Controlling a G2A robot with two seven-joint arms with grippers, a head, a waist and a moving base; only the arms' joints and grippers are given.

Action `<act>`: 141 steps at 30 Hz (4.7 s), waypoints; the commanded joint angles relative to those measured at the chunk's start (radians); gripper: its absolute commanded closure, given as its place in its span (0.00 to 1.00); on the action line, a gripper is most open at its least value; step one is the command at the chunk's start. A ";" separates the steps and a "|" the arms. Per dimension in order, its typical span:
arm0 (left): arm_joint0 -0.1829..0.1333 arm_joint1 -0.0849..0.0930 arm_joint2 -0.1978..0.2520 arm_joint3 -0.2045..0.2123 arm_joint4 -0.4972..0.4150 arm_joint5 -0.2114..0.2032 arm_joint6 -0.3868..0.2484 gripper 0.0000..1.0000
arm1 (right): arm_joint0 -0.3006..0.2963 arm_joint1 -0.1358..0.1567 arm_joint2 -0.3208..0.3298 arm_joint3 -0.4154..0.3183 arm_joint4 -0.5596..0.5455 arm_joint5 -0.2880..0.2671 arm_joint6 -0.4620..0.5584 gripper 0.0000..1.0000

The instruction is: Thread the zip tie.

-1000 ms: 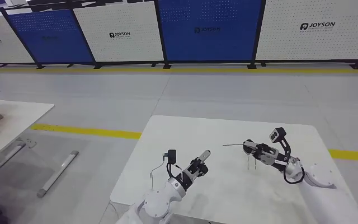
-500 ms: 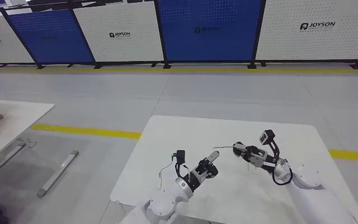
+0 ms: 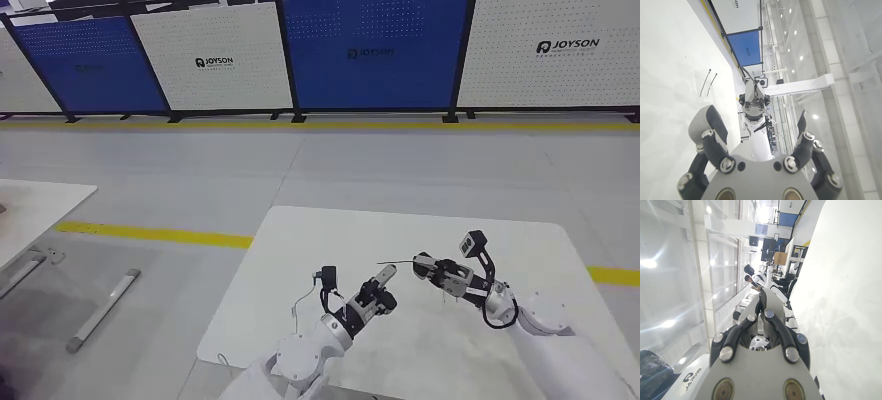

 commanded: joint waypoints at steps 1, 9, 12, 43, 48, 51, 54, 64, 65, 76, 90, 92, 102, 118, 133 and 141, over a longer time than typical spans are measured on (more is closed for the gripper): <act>-0.032 -0.009 0.012 0.013 -0.011 -0.003 0.039 0.00 | 0.000 0.000 0.000 0.000 0.000 0.000 0.000 1.00; -0.171 -0.055 0.101 0.143 0.015 0.011 0.184 0.00 | 0.000 0.000 0.000 0.000 0.000 0.000 0.000 1.00; -0.171 -0.055 0.101 0.143 0.015 0.011 0.184 0.00 | 0.000 0.000 0.000 0.000 0.000 0.000 0.000 1.00; -0.151 -0.056 0.072 0.191 0.136 -0.032 0.175 0.05 | -0.042 0.008 0.034 -0.063 -0.040 0.036 -0.020 1.00; -0.144 -0.056 0.061 0.185 0.132 -0.021 0.148 0.53 | -0.042 0.008 0.034 -0.063 -0.040 0.036 -0.020 1.00; -0.144 -0.058 0.060 0.187 0.135 -0.011 0.146 0.71 | -0.042 0.008 0.034 -0.063 -0.040 0.036 -0.020 1.00; -0.147 -0.061 0.061 0.191 0.140 -0.002 0.147 0.80 | -0.042 0.008 0.034 -0.063 -0.040 0.036 -0.020 1.00; -0.147 -0.069 0.065 0.202 0.159 0.001 0.141 0.89 | -0.042 0.008 0.034 -0.063 -0.040 0.036 -0.020 1.00; -0.147 -0.070 0.065 0.202 0.159 0.000 0.137 0.87 | -0.042 0.008 0.034 -0.063 -0.040 0.036 -0.020 1.00; -0.131 -0.071 0.054 0.182 0.164 -0.005 0.101 0.62 | -0.042 0.008 0.034 -0.063 -0.040 0.036 -0.020 1.00; -0.124 -0.075 0.041 0.178 0.171 -0.008 0.083 1.00 | -0.042 0.008 0.034 -0.063 -0.040 0.036 -0.020 1.00; -0.125 -0.076 0.040 0.179 0.171 -0.008 0.082 1.00 | -0.042 0.008 0.034 -0.063 -0.040 0.036 -0.020 1.00; -0.123 -0.080 0.034 0.180 0.178 -0.011 0.077 1.00 | -0.061 0.010 0.045 -0.091 -0.055 0.049 -0.049 0.00; -0.085 -0.065 -0.034 0.137 0.176 0.038 -0.001 1.00 | -0.145 0.035 0.171 -0.152 -0.034 0.069 -0.032 0.00; -0.076 -0.059 -0.058 0.128 0.152 0.067 -0.042 1.00 | -0.145 0.035 0.171 -0.152 -0.034 0.069 -0.032 0.00; -0.056 -0.046 -0.123 0.127 0.156 0.014 -0.071 1.00 | -0.145 0.035 0.171 -0.152 -0.034 0.069 -0.032 0.00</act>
